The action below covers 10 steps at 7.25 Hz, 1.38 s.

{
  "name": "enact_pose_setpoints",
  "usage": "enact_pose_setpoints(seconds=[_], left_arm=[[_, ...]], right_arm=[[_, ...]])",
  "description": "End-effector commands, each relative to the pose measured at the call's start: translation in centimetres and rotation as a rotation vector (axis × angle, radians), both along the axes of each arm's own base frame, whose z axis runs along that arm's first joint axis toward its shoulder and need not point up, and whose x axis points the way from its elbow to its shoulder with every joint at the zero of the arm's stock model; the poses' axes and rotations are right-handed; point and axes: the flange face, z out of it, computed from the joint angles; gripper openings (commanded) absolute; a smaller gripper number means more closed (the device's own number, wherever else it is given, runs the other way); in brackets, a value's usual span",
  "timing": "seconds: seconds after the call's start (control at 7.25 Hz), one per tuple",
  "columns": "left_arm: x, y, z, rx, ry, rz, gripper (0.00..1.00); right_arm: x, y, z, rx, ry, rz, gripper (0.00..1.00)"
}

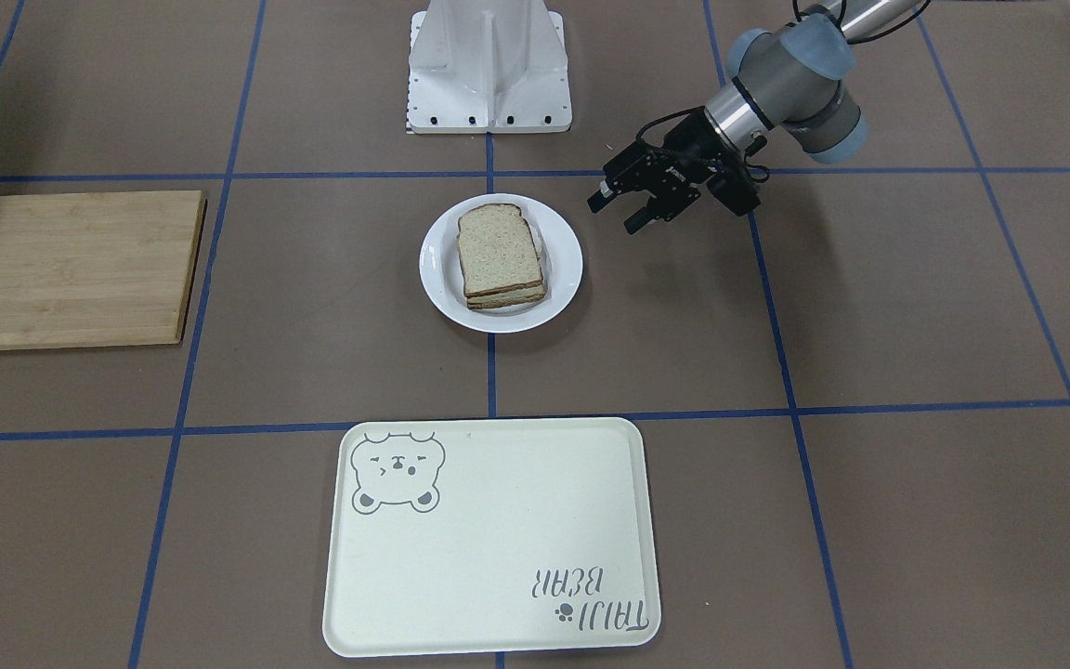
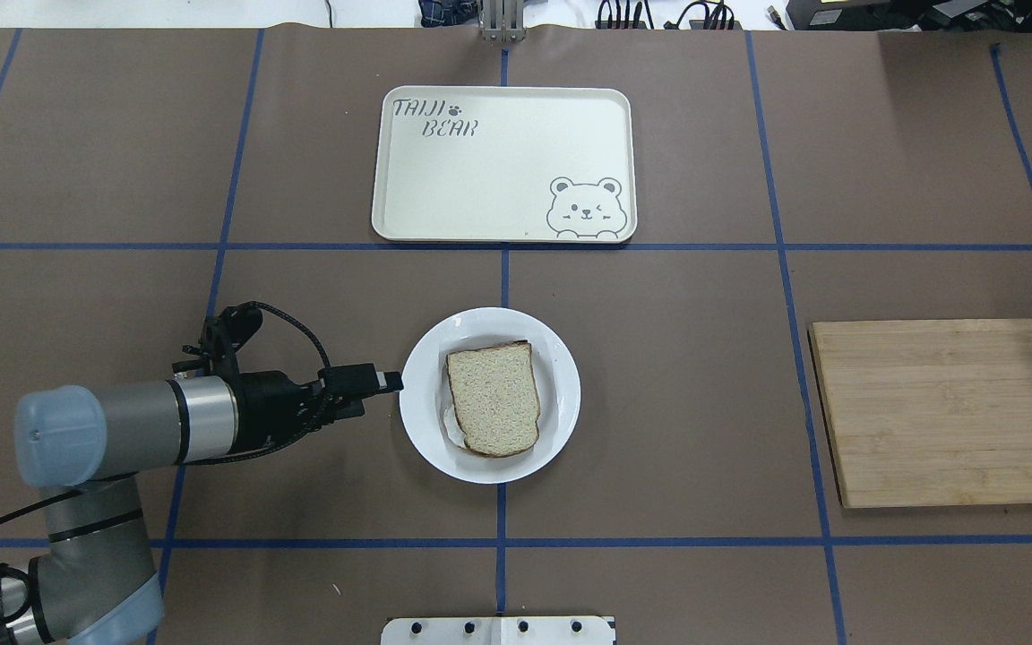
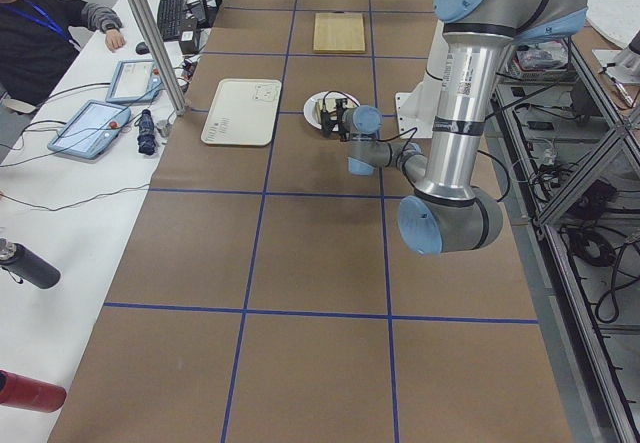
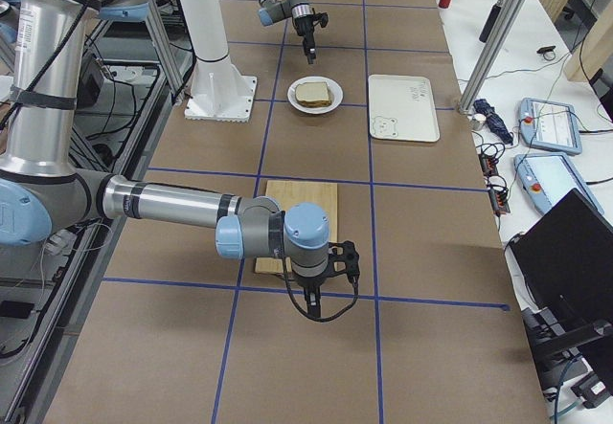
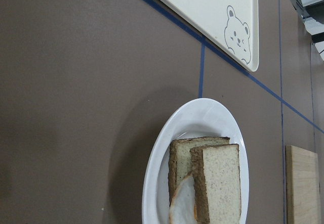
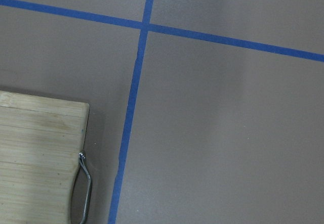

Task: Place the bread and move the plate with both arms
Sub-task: 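Close the left gripper on the plate rim nearest it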

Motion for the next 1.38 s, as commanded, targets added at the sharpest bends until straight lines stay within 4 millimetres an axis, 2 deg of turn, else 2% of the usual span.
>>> enact_pose_setpoints(seconds=[0.0,0.28,0.55,0.97,1.24], left_arm=[[1.4,-0.3,-0.8,-0.056,0.03,-0.043,0.73],[3.0,-0.8,0.8,-0.068,-0.005,-0.04,0.67],[3.2,-0.8,1.0,-0.067,-0.007,-0.037,0.66],[3.3,-0.8,3.1,-0.066,-0.014,-0.032,0.63],[4.1,-0.9,2.5,-0.067,0.001,-0.03,0.58]], right_arm=[[0.0,-0.1,0.0,-0.001,0.0,0.001,1.0],[-0.1,-0.1,-0.1,-0.004,-0.001,0.006,1.0],[-0.1,-0.2,-0.1,-0.004,0.001,0.006,1.0],[-0.1,-0.4,-0.1,-0.004,0.001,0.006,1.0],[-0.1,-0.4,-0.1,-0.004,0.001,0.006,1.0]])
